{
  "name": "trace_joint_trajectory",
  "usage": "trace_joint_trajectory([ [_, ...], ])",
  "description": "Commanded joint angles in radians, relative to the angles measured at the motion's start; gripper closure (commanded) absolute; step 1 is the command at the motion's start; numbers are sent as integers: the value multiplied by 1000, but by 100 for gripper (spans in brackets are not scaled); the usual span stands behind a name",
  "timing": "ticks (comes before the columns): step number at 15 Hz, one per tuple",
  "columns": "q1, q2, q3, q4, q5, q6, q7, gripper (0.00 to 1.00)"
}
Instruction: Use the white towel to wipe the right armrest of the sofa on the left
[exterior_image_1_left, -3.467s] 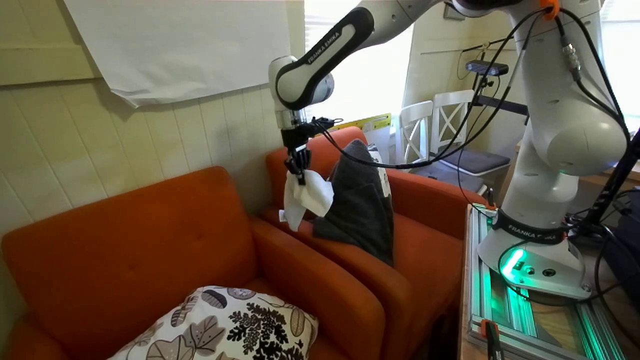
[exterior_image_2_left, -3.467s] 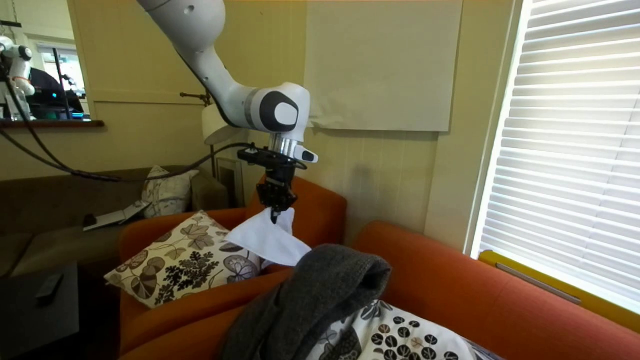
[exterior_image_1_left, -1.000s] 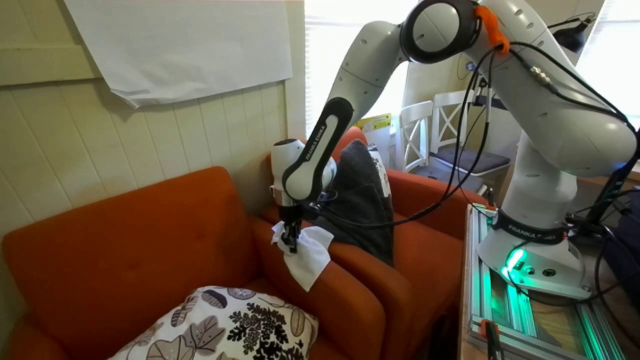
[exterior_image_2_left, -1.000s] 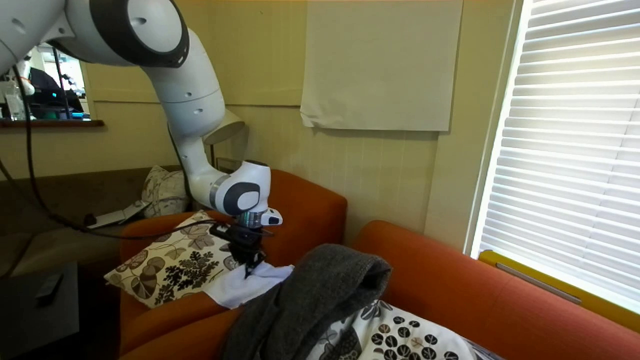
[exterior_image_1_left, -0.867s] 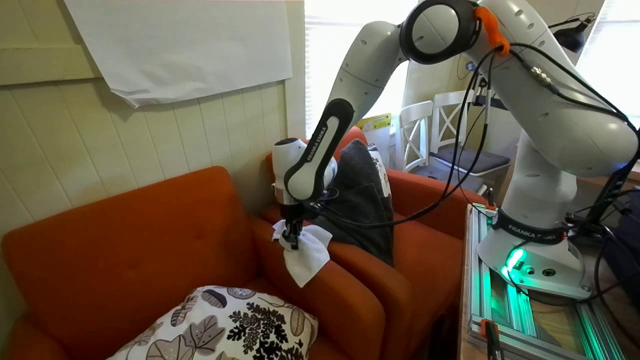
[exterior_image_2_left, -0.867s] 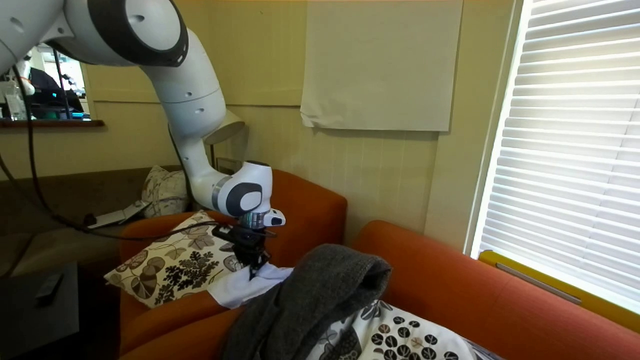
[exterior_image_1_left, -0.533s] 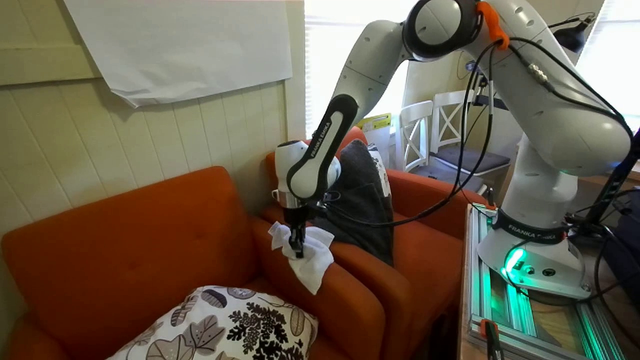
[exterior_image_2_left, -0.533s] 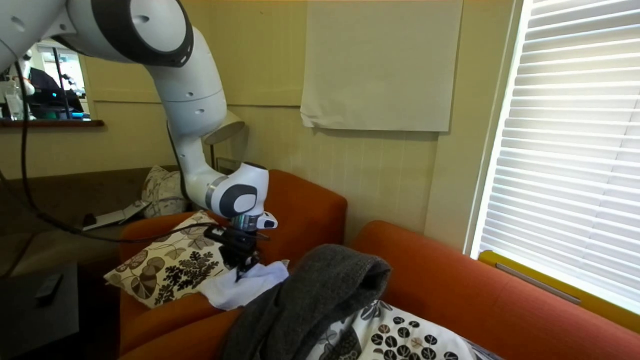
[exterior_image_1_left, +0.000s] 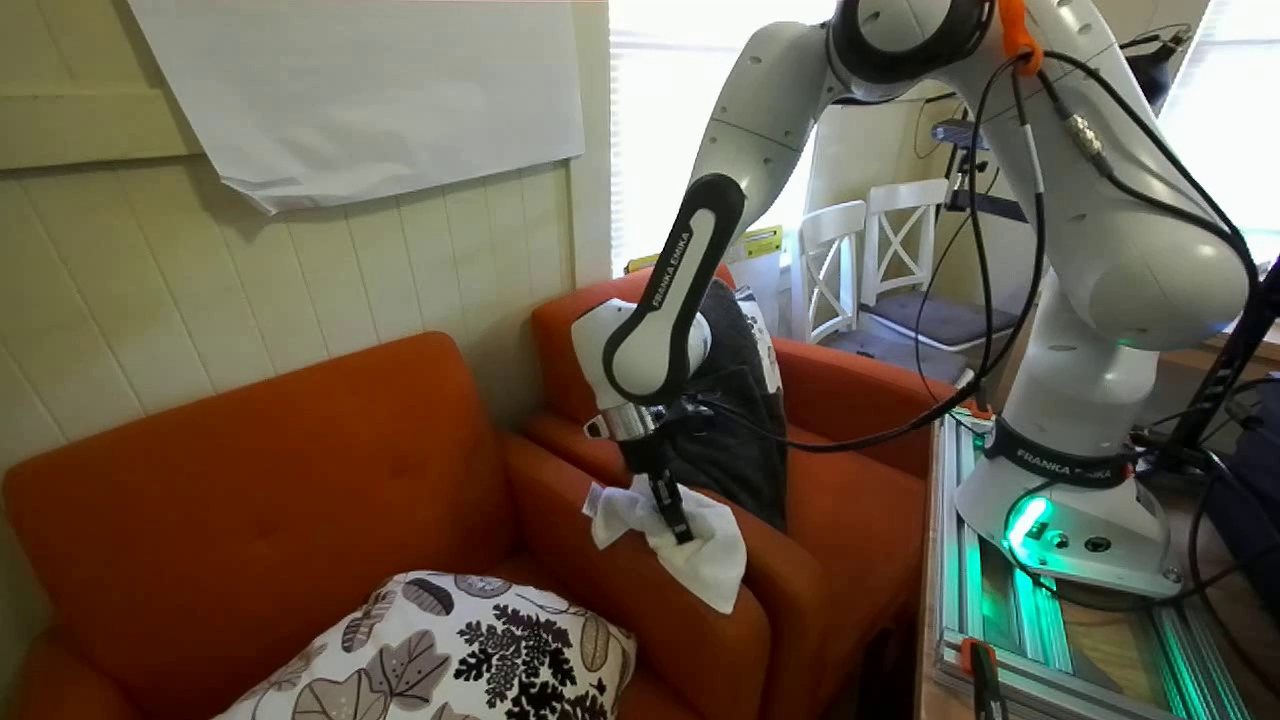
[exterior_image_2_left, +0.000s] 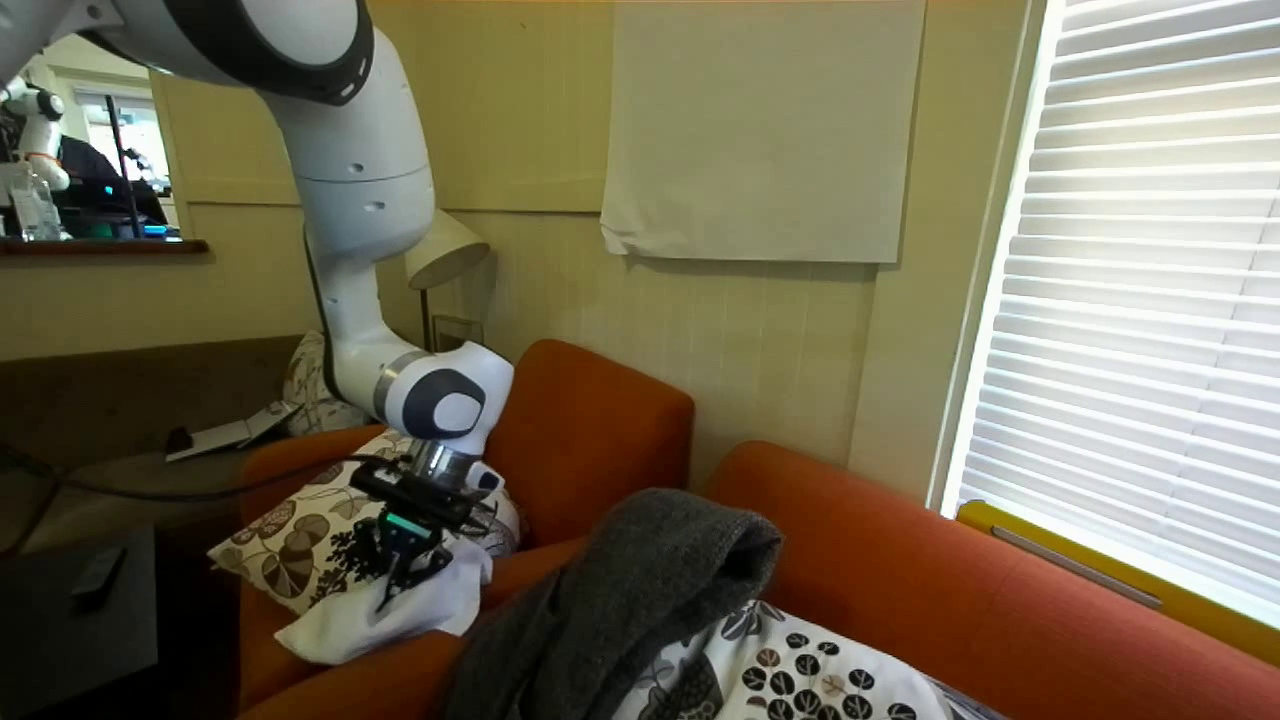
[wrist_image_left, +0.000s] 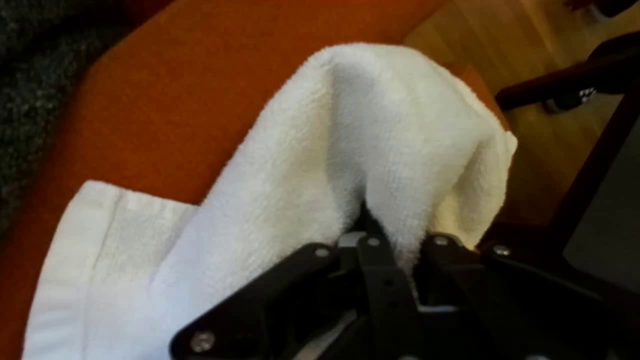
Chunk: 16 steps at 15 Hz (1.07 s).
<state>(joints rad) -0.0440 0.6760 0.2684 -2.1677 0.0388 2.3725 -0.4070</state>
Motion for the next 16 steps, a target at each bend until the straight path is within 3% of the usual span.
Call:
trace_joint_trajectory([
  [1,0,-4,-1,-31,8,-43,-47,97],
  [9,12,-3,-21,24,53,132,58,97],
  [13,44,-9,-82,48,37,261,190,97],
  [16,75,-4,-136,86,26,289,284,97],
])
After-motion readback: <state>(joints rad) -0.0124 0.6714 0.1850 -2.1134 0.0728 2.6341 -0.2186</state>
